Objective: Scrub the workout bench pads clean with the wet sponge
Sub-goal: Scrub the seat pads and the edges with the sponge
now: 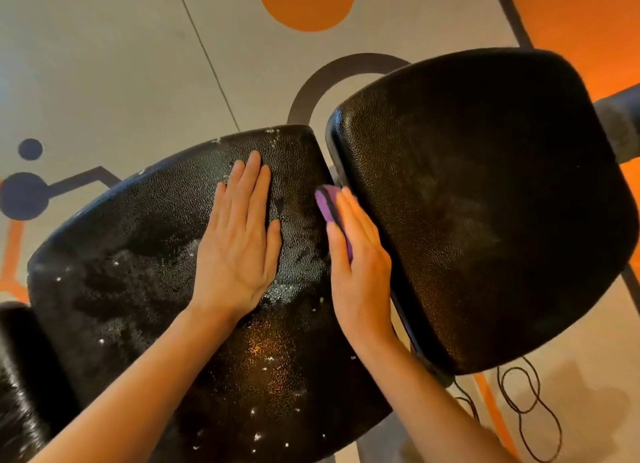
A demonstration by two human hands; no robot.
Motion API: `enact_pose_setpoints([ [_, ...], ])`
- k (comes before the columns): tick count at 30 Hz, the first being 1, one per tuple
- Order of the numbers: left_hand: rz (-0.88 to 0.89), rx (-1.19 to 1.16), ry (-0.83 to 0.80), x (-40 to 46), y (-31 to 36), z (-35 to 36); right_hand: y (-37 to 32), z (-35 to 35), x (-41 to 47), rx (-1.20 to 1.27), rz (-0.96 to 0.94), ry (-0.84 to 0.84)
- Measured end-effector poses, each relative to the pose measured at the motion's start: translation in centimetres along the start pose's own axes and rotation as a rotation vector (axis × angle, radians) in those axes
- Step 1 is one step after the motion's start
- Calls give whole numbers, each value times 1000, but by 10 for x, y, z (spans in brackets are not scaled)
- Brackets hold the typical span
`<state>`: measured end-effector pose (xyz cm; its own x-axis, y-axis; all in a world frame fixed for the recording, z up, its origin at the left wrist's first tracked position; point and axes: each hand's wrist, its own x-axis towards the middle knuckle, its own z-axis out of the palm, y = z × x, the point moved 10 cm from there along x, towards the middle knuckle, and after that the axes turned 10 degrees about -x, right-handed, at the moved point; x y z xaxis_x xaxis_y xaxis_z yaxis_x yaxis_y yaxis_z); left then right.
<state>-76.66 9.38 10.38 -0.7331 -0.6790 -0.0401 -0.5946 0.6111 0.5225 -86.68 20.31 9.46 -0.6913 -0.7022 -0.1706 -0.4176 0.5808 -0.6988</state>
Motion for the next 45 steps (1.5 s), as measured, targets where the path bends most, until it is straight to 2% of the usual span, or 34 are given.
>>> enact_pose_setpoints([
  [3, -1, 14, 7, 0, 0, 1, -11, -2, 10, -46, -29, 41],
  [8, 0, 31, -1, 1, 0, 2, -60, 19, 103, -54, -52, 101],
  [11, 0, 16, -1, 1, 1, 2, -43, 12, 76, -70, -88, 64],
  [16, -3, 22, 7, 1, 1, 1, 15, -10, -13, -133, 72, -66],
  [24, 9, 40, 17, 1, 0, 3, -30, 12, 73, -155, 46, 20],
  [28, 17, 54, 35, 0, 3, 2, -11, 2, 41, -112, 20, -18],
  [34, 28, 69, 48, -3, 3, 2, 44, -22, -51, -111, 158, -120],
  [38, 44, 7, 16, -6, 2, 1, 64, -35, -93, -94, 213, -120],
  [45, 31, -69, 18, -68, 7, 7, 81, -53, -140, -192, 293, -137],
])
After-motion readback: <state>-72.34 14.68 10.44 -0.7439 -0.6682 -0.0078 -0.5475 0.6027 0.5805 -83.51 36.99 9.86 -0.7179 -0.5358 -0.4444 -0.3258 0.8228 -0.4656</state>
